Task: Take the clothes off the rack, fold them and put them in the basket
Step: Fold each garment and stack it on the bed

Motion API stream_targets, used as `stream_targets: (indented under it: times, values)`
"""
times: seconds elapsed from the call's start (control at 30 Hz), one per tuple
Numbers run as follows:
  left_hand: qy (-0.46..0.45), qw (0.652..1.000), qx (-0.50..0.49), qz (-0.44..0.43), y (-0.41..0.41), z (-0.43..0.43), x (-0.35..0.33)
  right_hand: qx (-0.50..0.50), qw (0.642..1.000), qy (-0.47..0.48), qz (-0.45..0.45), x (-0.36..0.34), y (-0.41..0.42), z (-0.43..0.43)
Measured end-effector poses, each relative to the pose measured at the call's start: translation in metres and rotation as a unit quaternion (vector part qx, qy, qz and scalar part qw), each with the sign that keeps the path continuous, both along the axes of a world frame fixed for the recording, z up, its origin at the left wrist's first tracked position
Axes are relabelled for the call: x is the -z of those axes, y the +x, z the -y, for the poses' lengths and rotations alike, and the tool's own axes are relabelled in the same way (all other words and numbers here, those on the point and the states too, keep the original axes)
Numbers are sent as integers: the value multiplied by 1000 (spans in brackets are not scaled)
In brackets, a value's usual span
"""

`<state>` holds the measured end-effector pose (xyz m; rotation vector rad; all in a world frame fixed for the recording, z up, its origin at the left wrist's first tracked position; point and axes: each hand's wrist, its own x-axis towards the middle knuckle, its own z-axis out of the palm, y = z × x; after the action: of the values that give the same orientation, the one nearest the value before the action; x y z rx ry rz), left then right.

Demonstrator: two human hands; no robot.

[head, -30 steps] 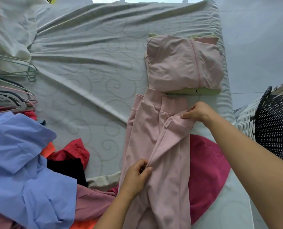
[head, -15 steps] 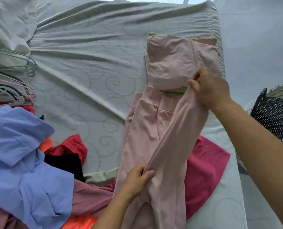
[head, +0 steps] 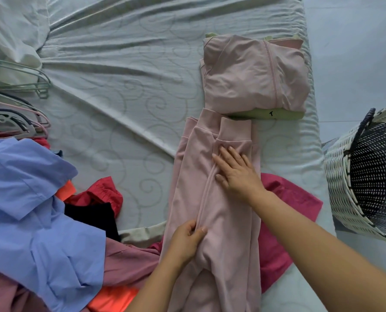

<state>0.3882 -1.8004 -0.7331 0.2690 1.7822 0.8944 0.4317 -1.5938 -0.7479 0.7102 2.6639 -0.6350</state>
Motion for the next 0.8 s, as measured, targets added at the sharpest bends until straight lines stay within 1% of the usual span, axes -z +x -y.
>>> stream_targets:
  times: [0.03,0.07,0.1,0.13,0.17,0.23,0.27,0.33,0.37,0.4,0.43,0.47,0.5,0.53,0.57,0.6,0.67,0.7,0.73,0.77,0.8]
  values:
    - [6,1000,0,8,1,2,1,30,998,-34,-53,2,-2,0]
    - [17,1000,1,8,3,5,2,84,985,-62,-138,0,-7,1]
    - [27,1000,10,1,3,8,2,169,961,-77,-204,-2,-10,1]
    - [37,999,20,-5,4,9,2,262,931,-67,-247,-5,-14,-3]
    - [41,999,24,-5,3,9,-1,354,900,-56,-248,-8,-17,-9]
    - [47,999,3,26,1,6,-4,502,845,-72,-172,-11,-23,-25]
    - [47,998,-20,47,0,4,-4,552,816,-96,-143,-10,-26,-34]
    - [41,995,-64,70,-4,-4,-5,613,761,-163,-137,-9,-29,-54]
    - [39,995,-77,57,-7,-11,-5,625,742,-198,-141,-10,-29,-62]
    - [37,995,-81,40,-10,-17,-3,624,734,-228,-141,-11,-29,-66]
    - [35,996,-81,26,-12,-24,-3,613,739,-240,-143,-14,-29,-68]
    - [27,997,-74,15,-15,-30,-2,592,764,-212,-148,-16,-27,-70]
    - [19,998,-65,4,-17,-35,0,562,795,-160,-159,-19,-26,-70]
    - [13,998,-56,-8,-20,-39,3,533,820,-99,-184,-21,-23,-71]
    - [10,999,-49,-19,-23,-42,5,509,833,-45,-211,-25,-22,-70]
    - [6,999,-41,-35,-25,-43,6,494,838,-8,-233,-29,-21,-68]
    - [3,998,-24,-56,-26,-42,9,462,849,49,-252,-33,-20,-61]
    - [4,998,-20,-59,-26,-42,8,422,865,62,-263,-32,-19,-55]
    - [5,998,-18,-61,-27,-41,8,354,893,72,-270,-28,-18,-48]
    - [7,998,-14,-67,-27,-40,7,273,926,74,-250,-21,-17,-40]
    - [6,997,-8,-76,-27,-38,8,194,959,65,-197,-13,-15,-31]
